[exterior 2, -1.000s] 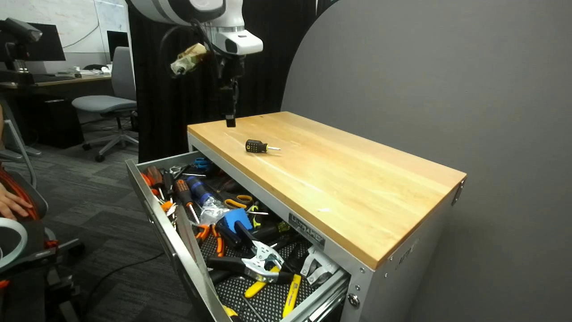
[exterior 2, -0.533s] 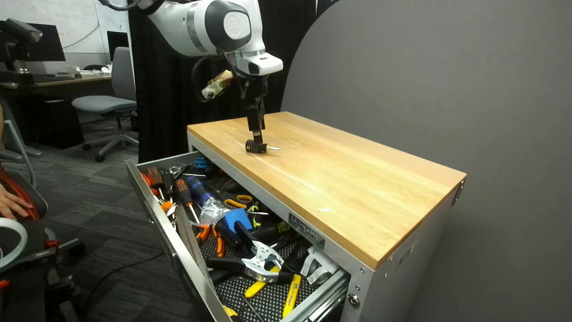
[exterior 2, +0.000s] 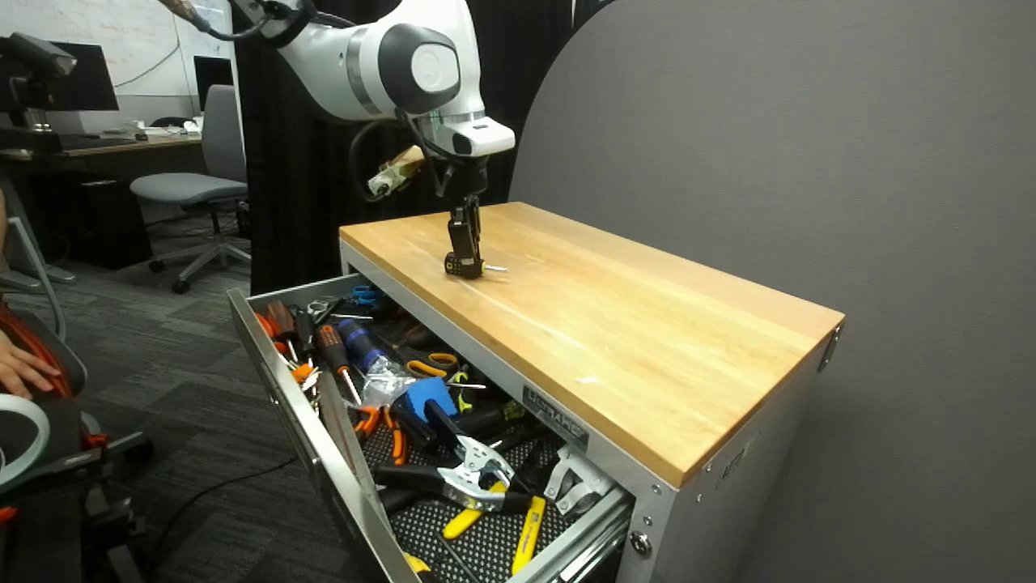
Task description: Put the screwdriver in the open drawer then close the drawer
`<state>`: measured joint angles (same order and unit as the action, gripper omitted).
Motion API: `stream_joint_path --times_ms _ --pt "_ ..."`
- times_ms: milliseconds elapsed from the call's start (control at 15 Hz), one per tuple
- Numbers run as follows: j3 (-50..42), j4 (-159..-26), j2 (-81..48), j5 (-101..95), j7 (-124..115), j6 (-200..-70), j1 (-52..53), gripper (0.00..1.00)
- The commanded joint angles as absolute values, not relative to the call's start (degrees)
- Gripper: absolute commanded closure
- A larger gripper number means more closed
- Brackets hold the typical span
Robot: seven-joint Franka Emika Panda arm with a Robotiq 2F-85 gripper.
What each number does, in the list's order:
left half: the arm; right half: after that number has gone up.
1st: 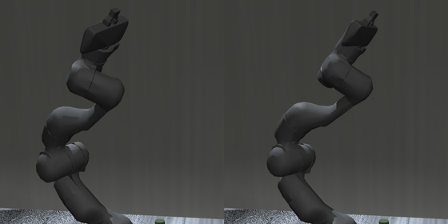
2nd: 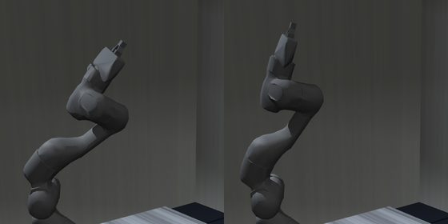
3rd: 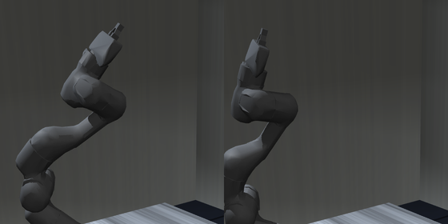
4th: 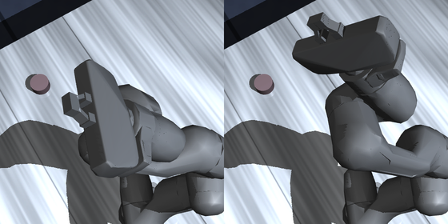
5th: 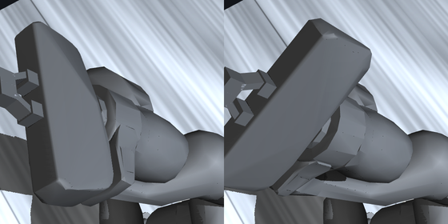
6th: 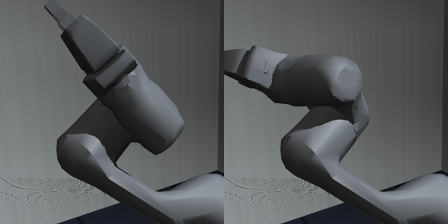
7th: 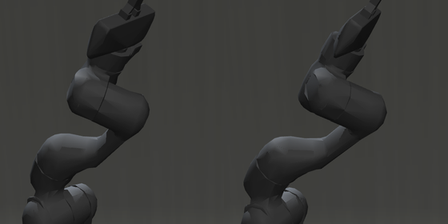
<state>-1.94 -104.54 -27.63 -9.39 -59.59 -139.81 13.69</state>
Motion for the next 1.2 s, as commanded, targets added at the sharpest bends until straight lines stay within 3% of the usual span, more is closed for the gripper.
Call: stream_joint_path --times_ms 0,800,867,933,1000,1133 --pt "-0.57 -105.87 -26.35 -6.31 -56.56 -137.95 12.56 0.83" --pt "1.84 -118.3 -13.08 -3.81 -19.44 -118.47 7.5 0.8" --pt "2.08 -119.42 -12.39 -3.63 -17.82 -118.15 7.31 0.76" --pt "2.19 -120.55 -11.66 -3.05 -16.68 -118.12 7.02 0.39" --pt "2.22 -121.74 -10.92 -2.53 -15.69 -118.45 6.77 0.39" --pt "2.06 -123.87 -9.56 -2.22 -12.93 -117.51 6.09 0.25"
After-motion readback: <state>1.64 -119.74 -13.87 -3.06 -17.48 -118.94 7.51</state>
